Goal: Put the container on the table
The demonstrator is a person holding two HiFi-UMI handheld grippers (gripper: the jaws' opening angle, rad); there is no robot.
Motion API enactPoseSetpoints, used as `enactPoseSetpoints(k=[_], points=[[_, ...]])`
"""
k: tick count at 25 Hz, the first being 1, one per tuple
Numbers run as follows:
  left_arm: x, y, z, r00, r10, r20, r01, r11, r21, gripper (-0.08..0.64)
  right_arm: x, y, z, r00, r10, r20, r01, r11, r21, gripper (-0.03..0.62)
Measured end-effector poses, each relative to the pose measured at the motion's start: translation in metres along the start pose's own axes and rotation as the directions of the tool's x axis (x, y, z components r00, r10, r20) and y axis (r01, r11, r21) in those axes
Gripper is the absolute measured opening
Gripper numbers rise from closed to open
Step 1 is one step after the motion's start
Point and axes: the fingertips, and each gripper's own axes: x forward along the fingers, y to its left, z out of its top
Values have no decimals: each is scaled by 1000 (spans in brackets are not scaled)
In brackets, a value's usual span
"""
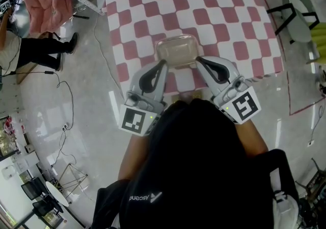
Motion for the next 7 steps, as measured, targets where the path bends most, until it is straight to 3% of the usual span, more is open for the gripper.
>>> enactPoseSetpoints(k=[7], points=[[-2,1,0,1000,0,-3,0,1000,-16,11,1,2,2,1000,-3,6,3,1000,-1,3]])
